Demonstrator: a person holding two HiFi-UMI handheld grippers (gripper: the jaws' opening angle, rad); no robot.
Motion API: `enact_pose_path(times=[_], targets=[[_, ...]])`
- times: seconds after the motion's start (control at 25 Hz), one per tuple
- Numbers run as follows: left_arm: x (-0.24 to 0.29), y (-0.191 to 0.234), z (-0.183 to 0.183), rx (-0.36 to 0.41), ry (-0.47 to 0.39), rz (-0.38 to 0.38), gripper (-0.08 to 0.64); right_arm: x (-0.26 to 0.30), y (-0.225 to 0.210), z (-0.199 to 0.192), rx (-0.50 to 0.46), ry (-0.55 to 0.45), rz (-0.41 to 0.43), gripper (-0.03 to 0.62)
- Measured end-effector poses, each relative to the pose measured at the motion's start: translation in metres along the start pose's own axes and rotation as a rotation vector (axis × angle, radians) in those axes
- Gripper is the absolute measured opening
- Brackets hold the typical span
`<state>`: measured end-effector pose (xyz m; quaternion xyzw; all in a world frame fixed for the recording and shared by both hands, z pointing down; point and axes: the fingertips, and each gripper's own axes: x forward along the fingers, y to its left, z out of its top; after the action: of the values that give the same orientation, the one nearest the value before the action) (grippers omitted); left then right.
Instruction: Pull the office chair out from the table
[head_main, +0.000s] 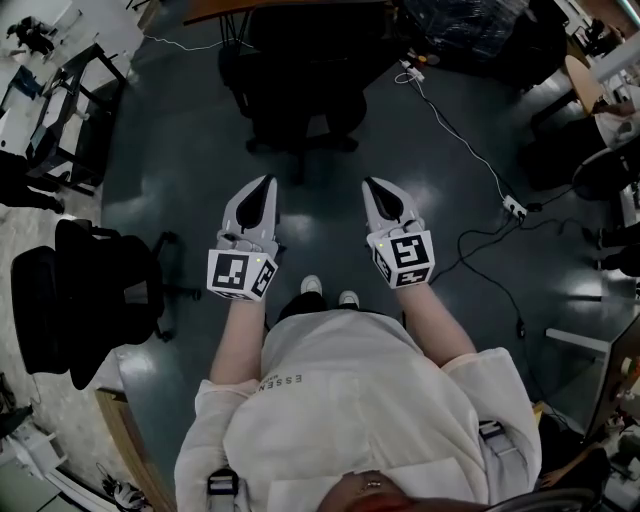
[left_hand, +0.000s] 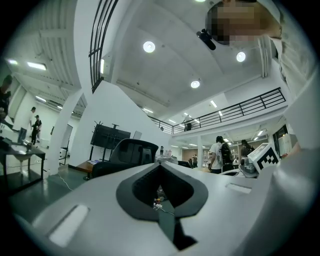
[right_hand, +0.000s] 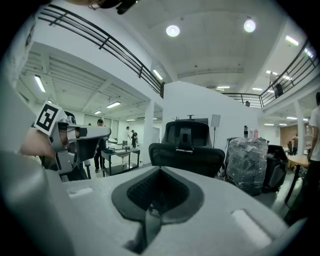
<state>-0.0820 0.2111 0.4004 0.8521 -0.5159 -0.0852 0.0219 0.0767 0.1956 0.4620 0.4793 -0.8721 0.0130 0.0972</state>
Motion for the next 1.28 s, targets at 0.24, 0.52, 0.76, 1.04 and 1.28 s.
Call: enact_pose_path(times=[0.24,0.52,0.76,1.04,1.28], targets=[[-0.006,-0.034,-0.006,0.000,-0.002,0.025,0.017,-0.027,0.000,-0.003,-0.011,-0.016,0.058,-0.008],[-0.005,-0.079,-0.015,0.005,0.015,-0.016,0.017,-0.052,-0.011,-0.007,-0.017,-0.018,0.065,-0.008],[0.002,-0.096,-0.017,0.030,0.030,-0.019,0.017,-0.065,-0.020,-0.004,-0.009,-0.033,0.072,-0.008],[0.003,-0.101,-0.024,0.066,0.067,-0.021,0.017,-0.065,-0.020,-0.004,-0.003,-0.046,0.079,-0.008],[0.004,-0.095,-0.022,0.053,0.063,-0.023,0.017,-0.061,-0.020,-0.004,0.013,-0.054,0.077,-0.008]])
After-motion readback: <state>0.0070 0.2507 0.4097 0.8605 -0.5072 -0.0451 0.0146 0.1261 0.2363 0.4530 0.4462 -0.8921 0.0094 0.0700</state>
